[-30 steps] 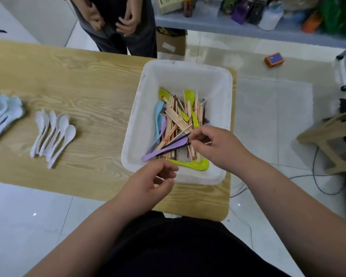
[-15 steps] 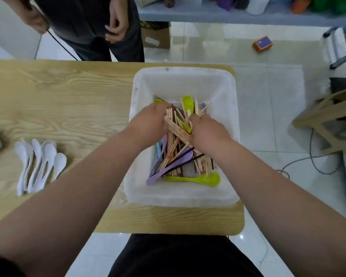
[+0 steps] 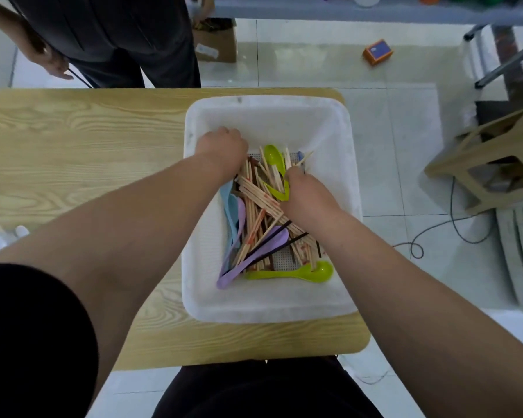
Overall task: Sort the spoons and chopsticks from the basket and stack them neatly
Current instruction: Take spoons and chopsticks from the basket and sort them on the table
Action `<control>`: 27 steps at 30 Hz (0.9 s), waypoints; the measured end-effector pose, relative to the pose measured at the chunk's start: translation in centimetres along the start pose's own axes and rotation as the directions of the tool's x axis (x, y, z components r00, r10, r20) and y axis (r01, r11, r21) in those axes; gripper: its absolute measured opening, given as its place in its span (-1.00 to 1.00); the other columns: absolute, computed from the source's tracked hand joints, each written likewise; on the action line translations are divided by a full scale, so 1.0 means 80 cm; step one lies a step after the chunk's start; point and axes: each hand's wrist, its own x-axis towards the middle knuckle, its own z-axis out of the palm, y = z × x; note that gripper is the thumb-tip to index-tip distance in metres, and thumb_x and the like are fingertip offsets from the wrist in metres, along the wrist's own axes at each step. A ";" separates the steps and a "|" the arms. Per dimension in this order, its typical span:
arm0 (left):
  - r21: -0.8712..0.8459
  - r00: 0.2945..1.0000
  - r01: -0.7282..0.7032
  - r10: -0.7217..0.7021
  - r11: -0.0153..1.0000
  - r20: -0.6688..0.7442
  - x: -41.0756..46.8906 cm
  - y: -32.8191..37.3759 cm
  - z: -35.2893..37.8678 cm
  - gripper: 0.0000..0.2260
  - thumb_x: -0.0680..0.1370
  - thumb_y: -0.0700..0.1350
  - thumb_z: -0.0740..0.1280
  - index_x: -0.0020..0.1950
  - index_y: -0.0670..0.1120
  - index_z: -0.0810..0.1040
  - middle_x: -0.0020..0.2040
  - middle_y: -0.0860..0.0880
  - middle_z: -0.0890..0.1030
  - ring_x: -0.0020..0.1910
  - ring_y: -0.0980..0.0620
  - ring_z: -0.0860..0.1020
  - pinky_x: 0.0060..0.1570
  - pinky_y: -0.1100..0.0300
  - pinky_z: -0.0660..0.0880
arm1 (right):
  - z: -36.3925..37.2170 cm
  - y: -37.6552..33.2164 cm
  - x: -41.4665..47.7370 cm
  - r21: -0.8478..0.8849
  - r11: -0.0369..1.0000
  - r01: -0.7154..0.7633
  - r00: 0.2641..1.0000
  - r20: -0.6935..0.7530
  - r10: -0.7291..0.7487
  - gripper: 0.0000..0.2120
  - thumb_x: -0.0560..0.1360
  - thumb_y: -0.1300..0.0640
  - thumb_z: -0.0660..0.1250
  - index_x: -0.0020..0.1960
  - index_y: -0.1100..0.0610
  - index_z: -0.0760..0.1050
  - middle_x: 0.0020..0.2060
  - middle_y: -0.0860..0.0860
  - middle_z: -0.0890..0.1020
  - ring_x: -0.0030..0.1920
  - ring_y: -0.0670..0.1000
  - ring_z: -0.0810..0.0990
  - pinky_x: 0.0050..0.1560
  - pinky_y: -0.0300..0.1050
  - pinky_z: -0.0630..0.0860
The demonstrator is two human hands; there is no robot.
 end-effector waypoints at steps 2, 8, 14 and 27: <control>-0.073 1.000 0.000 -0.001 0.997 -0.011 -0.007 -0.002 -0.003 -0.70 0.58 -0.24 0.28 0.31 -0.14 0.44 0.17 -0.17 0.52 0.15 -0.19 0.52 0.04 -0.06 0.52 | -0.002 0.001 -0.007 0.091 0.996 -0.015 0.999 -0.029 0.018 -0.62 0.56 0.30 0.27 0.36 0.19 0.35 0.08 0.19 0.58 -0.05 0.16 0.54 -0.19 -0.06 0.43; -0.466 0.980 0.056 -0.138 0.883 -0.145 -0.056 -0.014 -0.016 -0.91 0.60 -0.25 0.19 0.02 -0.08 0.43 -0.09 -0.08 0.47 -0.15 -0.11 0.53 -0.27 0.08 0.40 | -0.017 0.014 -0.045 0.267 0.964 0.002 0.986 -0.161 0.043 -0.65 0.62 0.19 0.17 0.38 0.20 0.43 0.20 0.20 0.50 0.12 0.20 0.55 -0.02 -0.12 0.37; -0.738 0.895 0.029 -0.346 0.674 -0.282 -0.117 -0.022 -0.023 -0.94 0.57 -0.11 0.36 -0.02 -0.06 0.50 -0.04 -0.03 0.56 -0.12 -0.04 0.57 -0.18 0.13 0.41 | -0.021 0.030 -0.087 0.408 0.909 0.087 0.965 -0.261 0.025 -0.65 0.65 0.18 0.14 0.42 0.14 0.42 0.10 0.07 0.42 0.03 -0.01 0.42 -0.01 -0.26 0.26; -0.985 0.811 -0.049 -0.582 -0.164 0.057 -0.208 0.031 -0.046 -0.87 0.64 -0.08 0.32 -0.09 -0.06 0.50 -0.09 -0.06 0.53 -0.18 0.05 0.61 -0.21 0.16 0.63 | -0.052 0.041 -0.146 0.862 0.460 0.212 0.958 -0.275 0.075 -0.83 0.60 0.18 0.28 -0.03 -0.07 0.56 -0.18 -0.18 0.65 -0.13 -0.18 0.58 0.01 -0.22 0.50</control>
